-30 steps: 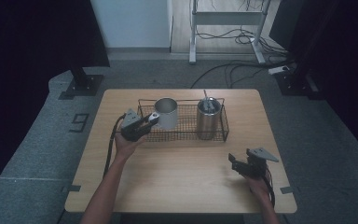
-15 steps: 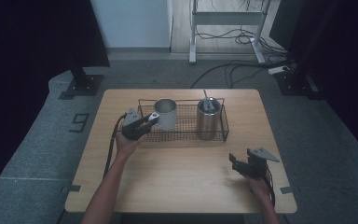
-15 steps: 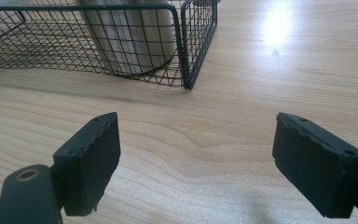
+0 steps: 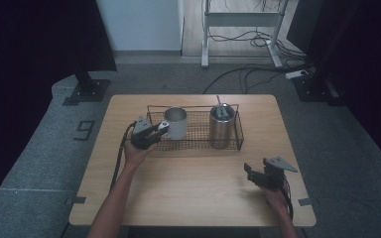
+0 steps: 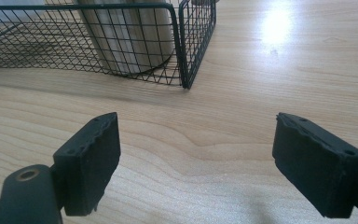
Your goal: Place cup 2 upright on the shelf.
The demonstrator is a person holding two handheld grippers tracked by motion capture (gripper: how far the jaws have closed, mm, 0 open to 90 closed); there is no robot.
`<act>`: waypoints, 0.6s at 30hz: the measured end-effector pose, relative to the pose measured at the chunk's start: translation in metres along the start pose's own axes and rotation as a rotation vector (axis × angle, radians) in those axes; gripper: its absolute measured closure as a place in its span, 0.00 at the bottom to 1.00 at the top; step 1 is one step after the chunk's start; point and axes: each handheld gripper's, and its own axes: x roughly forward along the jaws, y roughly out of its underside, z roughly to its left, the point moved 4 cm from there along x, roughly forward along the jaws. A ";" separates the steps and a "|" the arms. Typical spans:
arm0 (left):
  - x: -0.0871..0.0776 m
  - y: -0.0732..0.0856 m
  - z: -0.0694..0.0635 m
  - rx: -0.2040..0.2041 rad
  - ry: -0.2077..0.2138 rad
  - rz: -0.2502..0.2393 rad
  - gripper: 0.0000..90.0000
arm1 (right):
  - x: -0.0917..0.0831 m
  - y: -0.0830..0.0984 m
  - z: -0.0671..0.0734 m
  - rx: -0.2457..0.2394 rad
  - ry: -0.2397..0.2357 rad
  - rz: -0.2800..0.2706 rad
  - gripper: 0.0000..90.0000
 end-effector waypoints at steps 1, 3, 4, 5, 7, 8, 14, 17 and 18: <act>0.000 0.000 0.000 0.000 -0.001 0.001 0.80 | 0.000 0.000 0.000 0.001 0.000 0.000 0.17; 0.001 0.000 0.000 0.001 -0.002 0.004 0.80 | 0.000 0.000 0.000 0.001 0.000 -0.001 0.17; 0.001 0.001 0.000 0.001 -0.003 0.005 0.80 | 0.000 0.000 0.000 0.001 0.000 -0.001 0.17; 0.001 0.001 0.000 0.001 -0.004 0.008 0.80 | 0.000 0.000 0.000 0.001 0.000 -0.001 0.17; 0.002 0.001 0.000 0.002 -0.006 0.011 0.80 | 0.000 0.000 0.000 0.001 -0.001 -0.001 0.17; 0.002 0.002 0.000 0.003 -0.007 0.014 0.80 | 0.000 0.000 0.000 0.001 -0.001 0.000 0.17; 0.005 0.003 0.001 0.002 -0.009 0.028 0.80 | 0.000 0.000 0.000 0.002 -0.001 0.002 0.17; 0.007 0.004 0.000 -0.001 -0.010 0.032 0.80 | 0.001 0.000 0.000 0.002 -0.002 0.001 0.17; 0.007 0.004 0.000 0.000 -0.010 0.034 0.80 | 0.001 0.001 0.000 0.002 -0.002 0.001 0.17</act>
